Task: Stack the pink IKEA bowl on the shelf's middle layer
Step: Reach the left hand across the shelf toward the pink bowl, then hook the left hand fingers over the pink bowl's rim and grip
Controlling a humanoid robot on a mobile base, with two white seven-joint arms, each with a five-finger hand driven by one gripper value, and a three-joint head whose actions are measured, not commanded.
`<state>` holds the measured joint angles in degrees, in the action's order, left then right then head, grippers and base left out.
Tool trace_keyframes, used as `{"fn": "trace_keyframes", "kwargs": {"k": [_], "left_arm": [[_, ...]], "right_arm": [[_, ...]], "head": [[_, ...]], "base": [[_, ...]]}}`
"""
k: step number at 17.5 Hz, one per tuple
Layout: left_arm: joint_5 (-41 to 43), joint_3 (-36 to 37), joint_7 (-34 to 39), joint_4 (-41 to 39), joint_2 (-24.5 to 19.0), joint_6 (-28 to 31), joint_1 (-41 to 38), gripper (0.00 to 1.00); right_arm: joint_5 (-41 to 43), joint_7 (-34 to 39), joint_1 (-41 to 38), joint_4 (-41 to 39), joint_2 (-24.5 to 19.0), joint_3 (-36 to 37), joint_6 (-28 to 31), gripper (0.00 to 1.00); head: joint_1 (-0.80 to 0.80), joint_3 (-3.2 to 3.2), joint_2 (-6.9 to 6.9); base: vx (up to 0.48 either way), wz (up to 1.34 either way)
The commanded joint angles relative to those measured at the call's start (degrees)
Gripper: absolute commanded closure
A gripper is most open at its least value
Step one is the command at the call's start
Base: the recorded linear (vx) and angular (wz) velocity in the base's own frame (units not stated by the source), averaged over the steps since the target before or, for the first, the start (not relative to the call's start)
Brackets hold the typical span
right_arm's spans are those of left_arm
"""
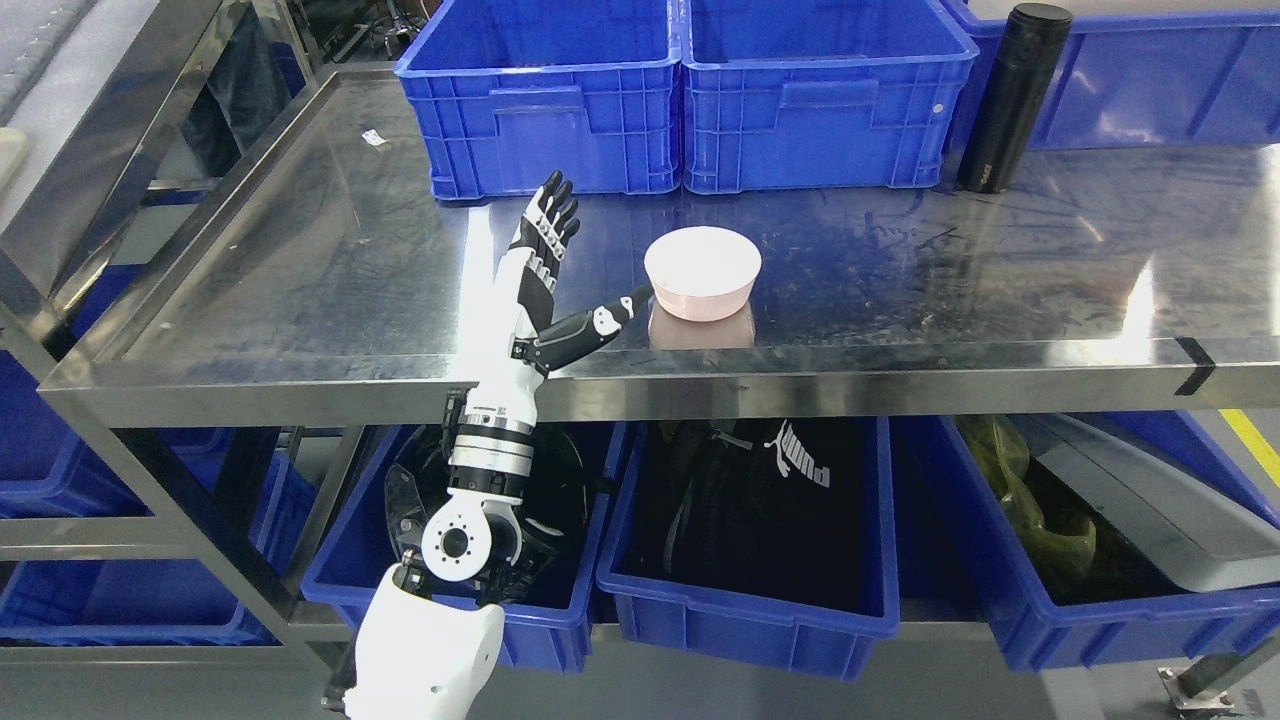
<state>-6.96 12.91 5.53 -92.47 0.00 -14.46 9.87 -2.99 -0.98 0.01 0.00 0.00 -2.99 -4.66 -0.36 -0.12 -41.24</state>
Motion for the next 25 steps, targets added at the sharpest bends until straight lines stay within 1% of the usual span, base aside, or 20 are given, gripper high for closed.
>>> {"fn": "trace_keyframes", "kwargs": {"k": [1, 2, 3, 5, 6, 7, 9, 10, 11, 12, 13, 15, 16, 18, 19, 21, 22, 23, 24, 25], "left_arm": [[0.1, -2.8, -1.6, -0.1, -1.0, -1.4, 0.3, 0.0], [0.4, -3.1, -3.6, -0.1, -1.0, -1.4, 1.5, 0.0], [2.8, -3.2, -5.8, 0.0, -3.1, -1.1, 3.9, 0.0], [13.6, -3.1, -10.1, 1.2, -14.2, -0.7, 10.1, 0.0], [20.4, -2.8, -13.8, 2.1, -19.7, -0.7, 13.6, 0.0], [28.0, -2.8, -20.2, 2.5, -24.0, -0.7, 17.2, 0.0], [39.8, -2.8, -29.4, 2.6, -26.3, -3.8, 20.1, 0.02], [47.5, -3.0, -33.3, 2.6, -27.9, -8.1, 20.2, 0.04], [53.0, -3.2, -37.1, 2.7, -28.1, -12.8, 20.0, 0.03], [53.2, -3.3, -39.2, 2.8, -27.4, -15.0, 19.8, 0.02], [52.7, -3.2, -40.8, 2.9, -25.9, -15.5, 19.9, 0.0], [52.6, -2.5, -44.2, 3.0, -24.5, -16.1, 20.8, 0.0], [52.7, -1.9, -44.7, 3.0, -24.3, -15.9, 22.0, 0.03], [53.5, 2.9, -44.9, 5.3, -23.7, -14.6, 26.9, 0.07], [53.6, 4.7, -45.9, 5.5, -23.2, -12.8, 28.4, 0.1], [53.9, 10.0, -49.6, 5.5, -20.4, -2.1, 33.5, 0.09], [53.6, 14.2, -50.1, 5.7, -19.8, 1.1, 35.6, 0.09], [53.4, 19.0, -50.1, 7.0, -19.4, 3.8, 37.7, 0.09], [53.4, 21.7, -50.2, 10.1, -18.5, 5.1, 39.1, 0.09], [53.0, 22.9, -50.3, 13.8, -15.8, 5.3, 40.0, 0.08]], "right_arm": [[0.0, -0.1, -0.2, -1.0, 1.0, 0.0, 0.0, 0.0], [0.0, -0.1, -0.2, -1.0, 1.0, 0.0, 0.0, 0.0], [0.0, -0.1, -0.2, -1.0, 1.0, 0.0, 0.0, 0.0], [0.0, -0.1, -0.2, -1.0, 1.0, 0.0, 0.0, 0.0], [0.0, -0.1, -0.3, -1.0, 1.0, 0.0, 0.0, 0.0], [0.0, -0.1, -0.2, -1.0, 1.0, 0.0, 0.0, 0.0], [0.0, -0.1, -0.2, -1.0, 1.0, 0.0, 0.0, 0.0], [0.0, -0.1, -0.2, -1.0, 1.0, 0.0, 0.0, 0.0], [0.0, -0.1, -0.2, -1.0, 1.0, 0.0, 0.0, 0.0], [0.0, -0.1, -0.2, -1.0, 1.0, 0.0, 0.0, 0.0], [0.0, -0.1, -0.2, -1.0, 1.0, 0.0, 0.0, 0.0], [0.0, -0.1, -0.2, -1.0, 1.0, 0.0, 0.0, 0.0], [0.0, -0.1, -0.2, -1.0, 1.0, 0.0, 0.0, 0.0], [0.0, -0.1, -0.2, -1.0, 1.0, 0.0, 0.0, 0.0], [0.0, -0.1, -0.2, -1.0, 1.0, 0.0, 0.0, 0.0], [0.0, -0.1, -0.2, -1.0, 1.0, 0.0, 0.0, 0.0], [0.0, -0.1, -0.2, -1.0, 1.0, 0.0, 0.0, 0.0], [0.0, -0.1, -0.2, -1.0, 1.0, 0.0, 0.0, 0.0], [0.0, -0.1, -0.2, -1.0, 1.0, 0.0, 0.0, 0.0], [0.0, -0.1, -0.2, -1.0, 1.0, 0.0, 0.0, 0.0]], "head": [[0.0, 0.0, 0.0], [0.0, 0.0, 0.0], [0.0, 0.0, 0.0], [0.0, 0.0, 0.0], [0.0, 0.0, 0.0], [0.0, 0.0, 0.0], [0.0, 0.0, 0.0], [0.0, 0.0, 0.01], [0.0, 0.0, 0.01], [0.0, 0.0, 0.01], [0.0, 0.0, 0.01], [0.0, 0.0, 0.01], [0.0, 0.0, 0.01], [0.0, 0.0, 0.01], [0.0, 0.0, 0.01], [0.0, 0.0, 0.01], [0.0, 0.0, 0.01], [0.0, 0.0, 0.01], [0.0, 0.0, 0.01], [0.0, 0.0, 0.01]], "base": [[0.0, 0.0], [-0.001, 0.01], [-0.001, 0.01], [0.0, 0.0], [0.0, 0.0], [0.0, 0.0], [-0.001, -0.01], [0.0, 0.0], [0.0, 0.0], [0.0, 0.0], [0.0, 0.0], [0.0, 0.0], [0.0, 0.0], [-0.002, 0.01], [0.0, 0.0], [0.0, 0.0], [0.0, 0.0], [-0.001, -0.01], [-0.001, -0.01], [0.0, 0.01]]}}
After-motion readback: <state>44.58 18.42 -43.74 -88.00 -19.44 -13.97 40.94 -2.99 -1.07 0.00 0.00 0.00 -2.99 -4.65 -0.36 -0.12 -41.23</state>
